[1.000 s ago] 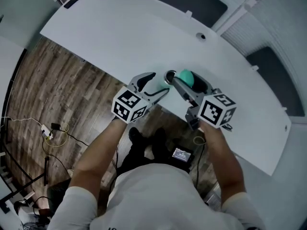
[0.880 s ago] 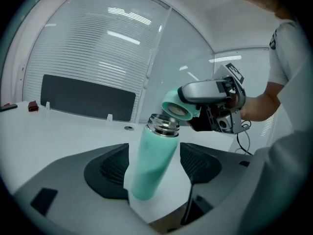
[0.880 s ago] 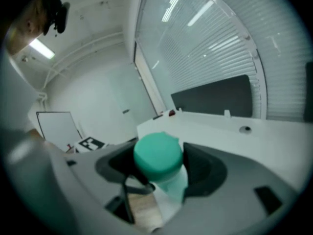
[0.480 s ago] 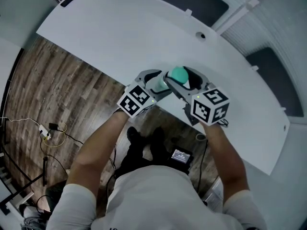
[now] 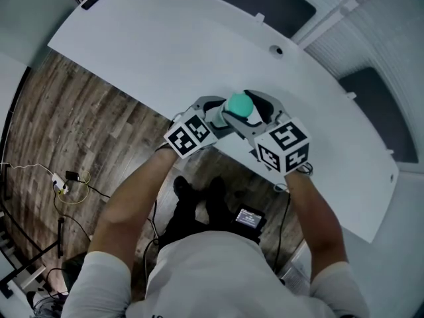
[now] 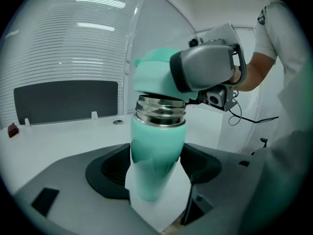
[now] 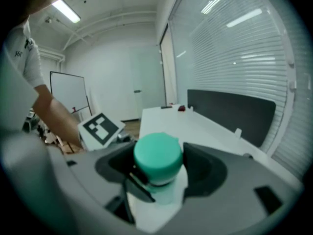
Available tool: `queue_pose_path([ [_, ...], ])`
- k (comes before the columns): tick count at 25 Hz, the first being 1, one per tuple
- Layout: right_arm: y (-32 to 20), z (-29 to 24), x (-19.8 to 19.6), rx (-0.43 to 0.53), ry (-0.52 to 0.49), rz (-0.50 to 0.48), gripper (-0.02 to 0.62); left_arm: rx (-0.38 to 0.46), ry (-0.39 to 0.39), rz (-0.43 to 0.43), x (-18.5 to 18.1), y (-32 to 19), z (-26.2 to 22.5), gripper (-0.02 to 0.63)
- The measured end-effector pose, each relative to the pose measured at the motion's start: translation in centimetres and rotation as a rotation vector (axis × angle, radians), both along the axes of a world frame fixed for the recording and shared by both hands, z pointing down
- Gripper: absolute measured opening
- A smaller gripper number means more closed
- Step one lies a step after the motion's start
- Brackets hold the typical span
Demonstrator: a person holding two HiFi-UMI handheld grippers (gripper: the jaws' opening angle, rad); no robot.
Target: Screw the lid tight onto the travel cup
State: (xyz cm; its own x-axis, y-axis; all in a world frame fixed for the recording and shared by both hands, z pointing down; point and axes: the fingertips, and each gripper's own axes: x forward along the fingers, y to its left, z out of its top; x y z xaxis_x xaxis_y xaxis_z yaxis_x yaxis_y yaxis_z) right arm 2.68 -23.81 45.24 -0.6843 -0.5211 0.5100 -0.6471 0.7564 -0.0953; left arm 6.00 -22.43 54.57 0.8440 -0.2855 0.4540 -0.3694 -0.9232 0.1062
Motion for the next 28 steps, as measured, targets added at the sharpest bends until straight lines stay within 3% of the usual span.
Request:
queue_pose_path([
  [8, 0.3, 1.6, -0.3, -0.037, 0.017, -0.122, 0.316, 0.005, -0.003, 0.031, 0.4, -0.2, -0.1, 0.328],
  [14, 0.3, 1.7, -0.3, -0.022, 0.007, -0.124, 0.316, 0.012, 0.027, -0.005, 0.5, -0.2, -0.2, 0.327],
  [18, 0.2, 1.9, -0.2, 0.007, 0.037, -0.048, 0.316, 0.032, 0.055, -0.085, 0.5, -0.4, -0.2, 0.327],
  [25, -0.2, 1.7, 0.4, 0.037, 0.015, 0.215, 0.316, 0.050, 0.067, -0.248, 0.2, -0.7, -0.4, 0.325],
  [28, -0.4, 1.7, 0.6, 0.051, 0.020, 0.277, 0.316, 0.048, 0.056, -0.319, 0.1, -0.9, -0.1, 0.325],
])
